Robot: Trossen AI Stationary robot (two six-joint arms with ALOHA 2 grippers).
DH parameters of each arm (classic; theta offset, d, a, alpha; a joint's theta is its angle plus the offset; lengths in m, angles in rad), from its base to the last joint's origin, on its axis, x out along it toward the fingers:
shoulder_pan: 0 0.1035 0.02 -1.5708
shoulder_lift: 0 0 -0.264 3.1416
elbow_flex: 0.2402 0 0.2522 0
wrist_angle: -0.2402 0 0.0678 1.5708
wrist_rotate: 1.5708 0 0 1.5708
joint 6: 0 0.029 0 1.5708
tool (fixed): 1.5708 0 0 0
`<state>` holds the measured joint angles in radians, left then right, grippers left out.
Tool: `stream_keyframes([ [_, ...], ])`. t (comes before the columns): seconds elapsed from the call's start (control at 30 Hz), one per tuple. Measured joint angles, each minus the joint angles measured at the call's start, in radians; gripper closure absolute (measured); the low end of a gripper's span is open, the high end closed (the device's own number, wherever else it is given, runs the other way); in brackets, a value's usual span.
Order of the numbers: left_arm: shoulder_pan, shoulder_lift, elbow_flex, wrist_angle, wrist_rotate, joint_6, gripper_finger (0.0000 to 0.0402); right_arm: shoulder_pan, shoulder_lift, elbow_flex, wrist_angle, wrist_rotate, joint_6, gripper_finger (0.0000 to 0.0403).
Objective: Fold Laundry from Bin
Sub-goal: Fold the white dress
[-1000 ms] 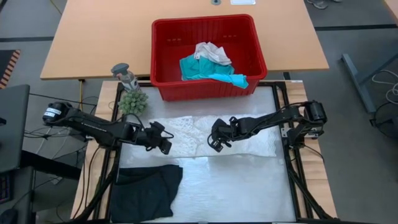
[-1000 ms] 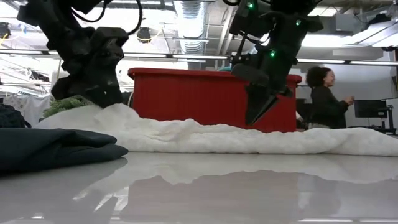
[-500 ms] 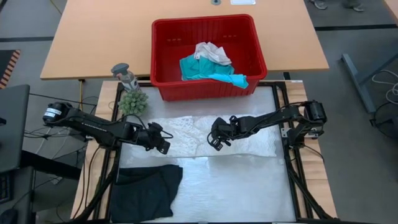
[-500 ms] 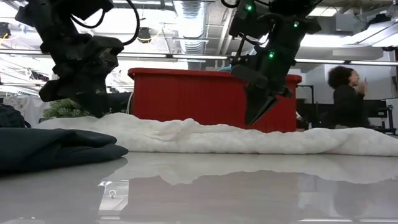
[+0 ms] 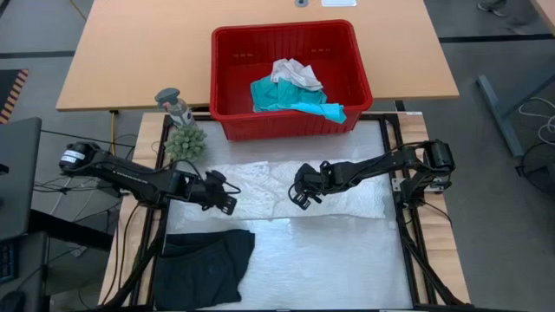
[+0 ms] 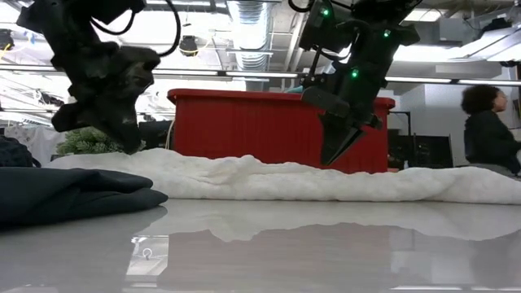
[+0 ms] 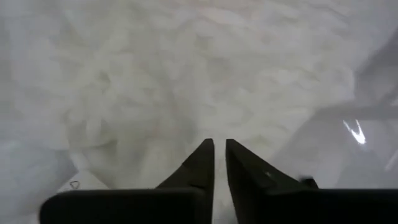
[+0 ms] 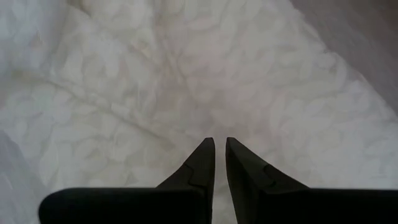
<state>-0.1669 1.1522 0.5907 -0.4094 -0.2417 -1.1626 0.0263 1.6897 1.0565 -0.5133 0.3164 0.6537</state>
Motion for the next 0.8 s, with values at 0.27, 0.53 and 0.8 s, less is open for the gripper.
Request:
stream_keyframes([
  [0.27,-0.020,0.052,0.000,-0.030,-0.009,-0.014,0.0281,-0.001,0.000,0.000,-0.002,0.001,0.000,0.0337],
  [0.53,-0.015,0.077,0.000,-0.011,-0.085,-0.119,0.0251,-0.001,0.000,0.000,-0.002,0.000,-0.008,0.0337],
  [0.8,-0.015,0.145,0.000,0.029,-0.022,-0.170,0.0256,-0.009,0.000,0.000,-0.003,0.005,-0.031,0.0337],
])
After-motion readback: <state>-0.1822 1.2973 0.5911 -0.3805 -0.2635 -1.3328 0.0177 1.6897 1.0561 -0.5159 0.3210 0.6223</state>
